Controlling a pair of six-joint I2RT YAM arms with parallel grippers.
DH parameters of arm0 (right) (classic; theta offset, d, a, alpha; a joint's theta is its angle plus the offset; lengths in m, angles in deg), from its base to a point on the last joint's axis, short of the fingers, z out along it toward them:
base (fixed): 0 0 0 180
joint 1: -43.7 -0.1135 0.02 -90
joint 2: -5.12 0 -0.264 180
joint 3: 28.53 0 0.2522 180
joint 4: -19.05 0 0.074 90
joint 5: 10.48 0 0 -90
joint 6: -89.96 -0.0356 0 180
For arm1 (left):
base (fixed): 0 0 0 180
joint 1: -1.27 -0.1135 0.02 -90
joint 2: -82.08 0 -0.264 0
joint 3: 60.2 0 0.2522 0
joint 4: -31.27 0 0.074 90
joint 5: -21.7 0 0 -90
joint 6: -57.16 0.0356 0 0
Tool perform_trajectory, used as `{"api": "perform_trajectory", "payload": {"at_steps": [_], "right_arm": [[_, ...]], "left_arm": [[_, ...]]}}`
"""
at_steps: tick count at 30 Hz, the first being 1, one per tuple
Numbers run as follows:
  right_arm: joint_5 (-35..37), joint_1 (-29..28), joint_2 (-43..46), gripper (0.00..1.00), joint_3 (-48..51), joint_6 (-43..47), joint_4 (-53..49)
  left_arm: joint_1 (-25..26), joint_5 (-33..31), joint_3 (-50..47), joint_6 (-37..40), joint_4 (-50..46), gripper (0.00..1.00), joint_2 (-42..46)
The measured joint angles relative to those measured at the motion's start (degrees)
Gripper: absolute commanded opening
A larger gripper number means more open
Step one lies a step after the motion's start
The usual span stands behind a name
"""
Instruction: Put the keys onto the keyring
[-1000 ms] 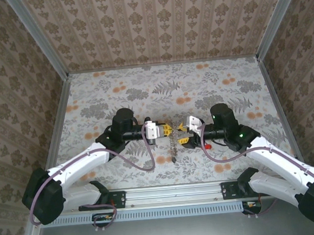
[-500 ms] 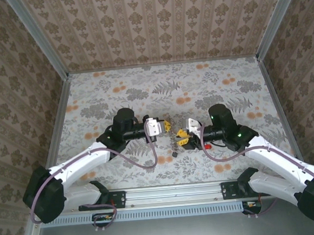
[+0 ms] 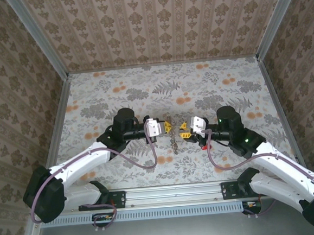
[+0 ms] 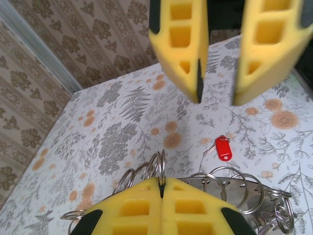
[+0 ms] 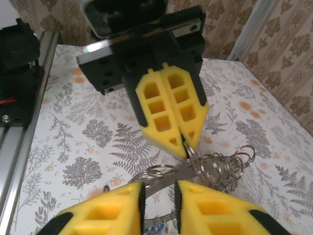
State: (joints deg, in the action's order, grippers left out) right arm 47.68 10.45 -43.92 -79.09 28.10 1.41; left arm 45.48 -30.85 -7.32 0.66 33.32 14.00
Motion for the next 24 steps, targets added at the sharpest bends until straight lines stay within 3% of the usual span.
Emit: {"api": "perform_trajectory", "payload": {"at_steps": [4, 7, 14, 24], "right_arm": [[0.0, 0.0, -3.0, 0.28, -0.8, 0.9, -0.2], [0.9, 0.0, -3.4, 0.41, -0.8, 2.1, -0.2], [6.1, 0.0, -2.9, 0.42, 0.9, 3.9, 2.4], [2.7, 0.0, -7.0, 0.44, 0.6, 4.5, 5.7]], "left_arm": [[0.0, 2.0, 0.0, 0.0, 0.0, 0.00, 0.0], [0.0, 3.4, 0.0, 0.0, 0.0, 0.00, 0.1], [0.0, 7.5, 0.0, 0.2, -0.7, 0.00, 1.0], [0.0, 11.0, 0.5, 0.5, -1.8, 0.00, 1.0]]}}
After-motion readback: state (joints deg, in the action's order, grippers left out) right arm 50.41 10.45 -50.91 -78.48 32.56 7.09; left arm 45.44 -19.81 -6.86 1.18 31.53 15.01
